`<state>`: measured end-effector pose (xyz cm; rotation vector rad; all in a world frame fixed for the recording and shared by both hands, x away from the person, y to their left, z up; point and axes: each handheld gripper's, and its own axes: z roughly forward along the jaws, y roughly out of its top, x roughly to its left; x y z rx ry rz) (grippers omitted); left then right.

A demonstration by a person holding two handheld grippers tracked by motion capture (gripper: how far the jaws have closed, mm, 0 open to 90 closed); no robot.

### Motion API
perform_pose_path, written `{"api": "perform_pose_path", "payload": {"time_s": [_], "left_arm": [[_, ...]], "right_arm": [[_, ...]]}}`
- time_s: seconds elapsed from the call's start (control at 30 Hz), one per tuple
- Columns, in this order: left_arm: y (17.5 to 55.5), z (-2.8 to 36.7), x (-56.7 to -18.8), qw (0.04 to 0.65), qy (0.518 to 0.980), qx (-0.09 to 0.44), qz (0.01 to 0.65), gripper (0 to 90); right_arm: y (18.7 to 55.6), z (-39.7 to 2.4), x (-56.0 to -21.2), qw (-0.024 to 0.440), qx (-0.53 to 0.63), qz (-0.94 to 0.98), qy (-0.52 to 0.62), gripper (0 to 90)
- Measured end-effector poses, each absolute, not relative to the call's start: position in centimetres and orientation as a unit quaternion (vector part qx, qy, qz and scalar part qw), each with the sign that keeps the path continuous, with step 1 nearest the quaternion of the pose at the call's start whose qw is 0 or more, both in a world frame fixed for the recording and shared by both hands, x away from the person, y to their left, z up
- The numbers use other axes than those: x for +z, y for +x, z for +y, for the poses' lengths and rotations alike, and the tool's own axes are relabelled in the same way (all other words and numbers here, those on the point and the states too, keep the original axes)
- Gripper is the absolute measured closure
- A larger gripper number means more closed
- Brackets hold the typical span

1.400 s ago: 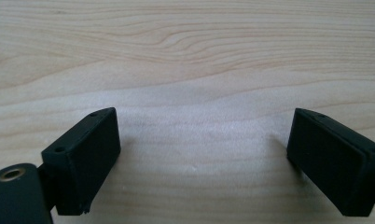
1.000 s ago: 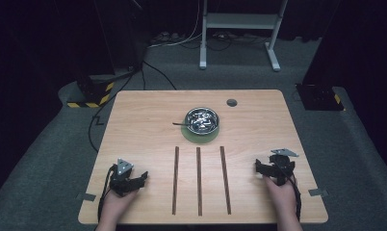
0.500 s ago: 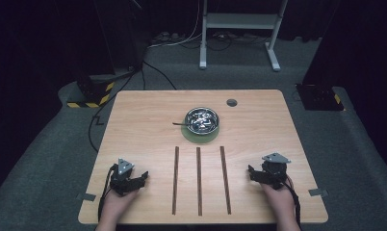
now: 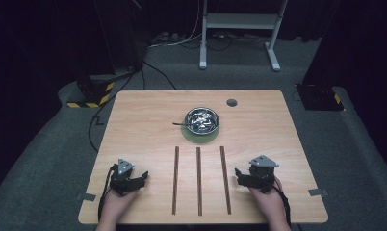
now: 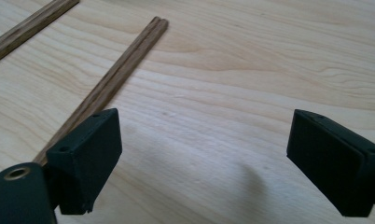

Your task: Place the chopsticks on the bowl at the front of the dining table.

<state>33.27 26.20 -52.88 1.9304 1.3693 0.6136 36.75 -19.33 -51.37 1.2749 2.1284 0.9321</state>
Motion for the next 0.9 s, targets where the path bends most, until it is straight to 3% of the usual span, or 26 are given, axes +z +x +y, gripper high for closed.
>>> {"api": "perform_pose_path", "payload": {"time_s": [0.37, 0.9], "left_arm": [[33.3, 26.2, -52.9, 0.341, 0.742, 0.236, 0.526, 29.3], [33.3, 26.2, -52.9, 0.341, 0.742, 0.236, 0.526, 29.3]], "right_arm": [[36.2, -16.7, -51.6, 0.198, 0.344, 0.783, 0.480, 9.8], [36.1, -16.1, -52.0, 0.200, 0.333, 0.779, 0.493, 13.5]]}}
